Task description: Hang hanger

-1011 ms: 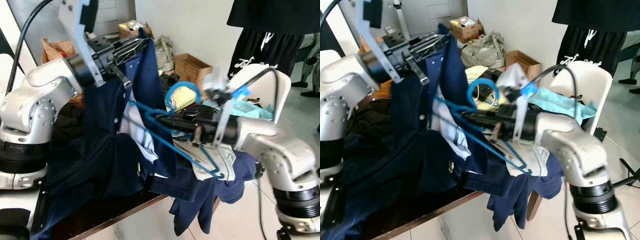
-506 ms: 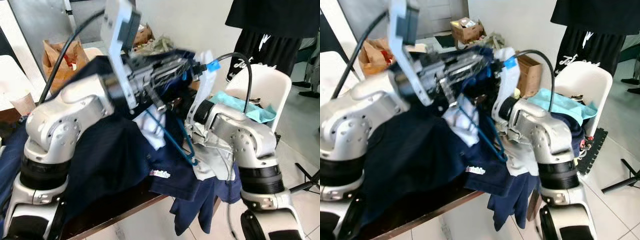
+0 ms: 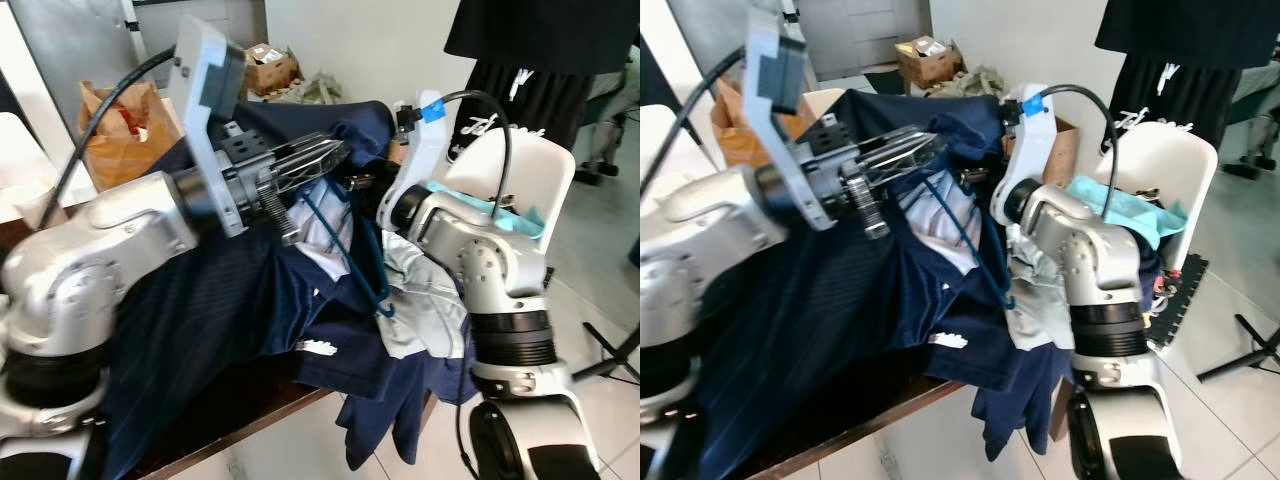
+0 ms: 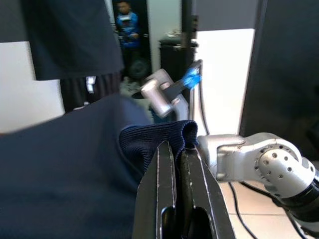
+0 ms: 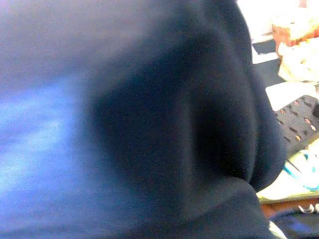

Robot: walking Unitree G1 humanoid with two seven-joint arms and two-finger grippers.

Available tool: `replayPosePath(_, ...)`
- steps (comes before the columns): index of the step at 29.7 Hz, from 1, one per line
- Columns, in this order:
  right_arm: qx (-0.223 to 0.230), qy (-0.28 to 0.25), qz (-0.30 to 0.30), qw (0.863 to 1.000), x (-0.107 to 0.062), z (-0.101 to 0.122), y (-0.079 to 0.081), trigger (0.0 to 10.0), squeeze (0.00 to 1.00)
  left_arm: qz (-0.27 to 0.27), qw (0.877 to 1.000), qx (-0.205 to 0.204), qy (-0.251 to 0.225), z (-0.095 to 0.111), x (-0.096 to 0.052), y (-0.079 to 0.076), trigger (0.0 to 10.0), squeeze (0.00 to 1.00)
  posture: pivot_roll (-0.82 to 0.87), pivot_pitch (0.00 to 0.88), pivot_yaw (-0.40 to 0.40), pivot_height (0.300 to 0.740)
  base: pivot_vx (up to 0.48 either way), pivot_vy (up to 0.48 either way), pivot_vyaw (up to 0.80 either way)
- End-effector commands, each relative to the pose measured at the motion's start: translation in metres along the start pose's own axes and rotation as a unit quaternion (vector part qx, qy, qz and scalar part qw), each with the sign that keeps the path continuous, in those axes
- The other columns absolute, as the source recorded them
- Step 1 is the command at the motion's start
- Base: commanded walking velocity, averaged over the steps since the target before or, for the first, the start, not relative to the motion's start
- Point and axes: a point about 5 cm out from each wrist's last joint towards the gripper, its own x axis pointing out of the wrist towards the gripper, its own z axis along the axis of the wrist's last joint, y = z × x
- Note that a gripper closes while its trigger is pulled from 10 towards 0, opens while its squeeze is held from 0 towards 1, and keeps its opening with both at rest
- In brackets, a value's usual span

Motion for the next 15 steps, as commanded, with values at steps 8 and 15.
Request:
replayPosePath(8,0.025,-0.085,-0.016,0.996,-0.004,0.026,-0.01,10.0,0.0,-0.053,0.999,-0.012,0.004,0.009,-0.018,-0.023,10.0,1.0,0.04,0.0,0.025,0.74,0.0,0.0,0.0)
replayPosePath(15,0.046,-0.165,0.037,0.984,-0.008,0.049,-0.002,10.0,0.0,-0.058,0.997,-0.017,0.043,0.003,-0.031,-0.029,10.0,1.0,0.04,0.0,0.024,0.74,0.0,0.0,0.0)
